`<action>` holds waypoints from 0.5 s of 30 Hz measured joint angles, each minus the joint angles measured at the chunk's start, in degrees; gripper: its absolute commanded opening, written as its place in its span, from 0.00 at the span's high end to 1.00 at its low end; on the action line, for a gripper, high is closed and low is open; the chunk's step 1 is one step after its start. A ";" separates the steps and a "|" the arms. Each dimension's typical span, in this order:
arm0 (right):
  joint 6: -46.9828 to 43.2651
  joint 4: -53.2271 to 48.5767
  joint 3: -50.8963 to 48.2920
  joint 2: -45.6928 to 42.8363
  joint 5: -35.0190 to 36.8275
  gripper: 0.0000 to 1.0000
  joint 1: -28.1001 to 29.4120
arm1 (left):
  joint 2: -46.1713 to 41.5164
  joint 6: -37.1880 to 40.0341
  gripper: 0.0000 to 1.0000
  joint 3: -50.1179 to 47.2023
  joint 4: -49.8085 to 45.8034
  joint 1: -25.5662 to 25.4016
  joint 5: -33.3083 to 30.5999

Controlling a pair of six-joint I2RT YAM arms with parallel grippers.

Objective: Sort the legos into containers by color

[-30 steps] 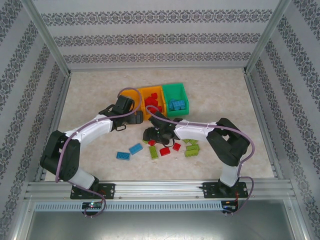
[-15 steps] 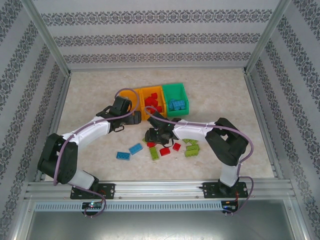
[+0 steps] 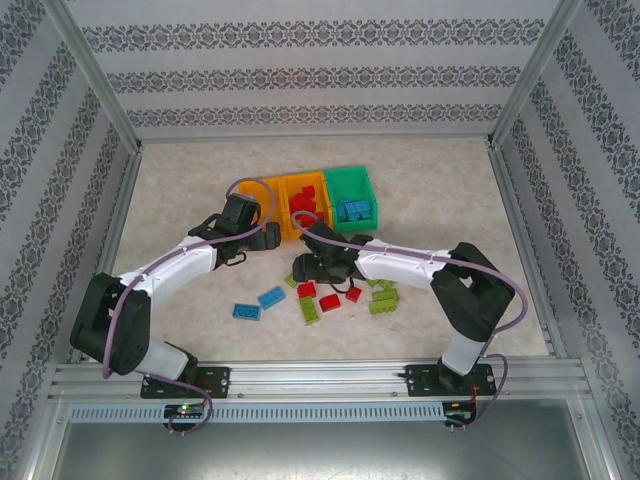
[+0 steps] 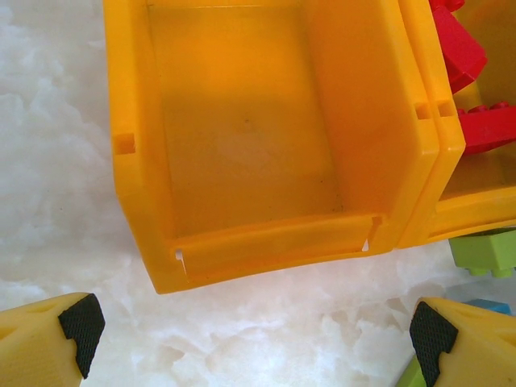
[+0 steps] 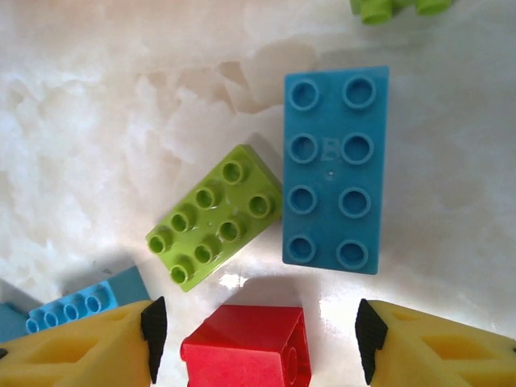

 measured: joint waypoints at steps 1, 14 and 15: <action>-0.20 -0.20 0.07 -0.11 0.07 0.29 0.33 | 0.00 0.00 0.01 0.00 0.00 0.00 0.02; -3.26 -6.88 3.98 3.02 2.32 0.30 4.59 | -0.83 -0.22 0.01 -0.94 0.00 0.02 0.07; -3.41 -7.26 4.63 3.58 2.56 0.30 4.59 | -0.85 -0.24 0.01 -0.96 -0.02 0.02 0.07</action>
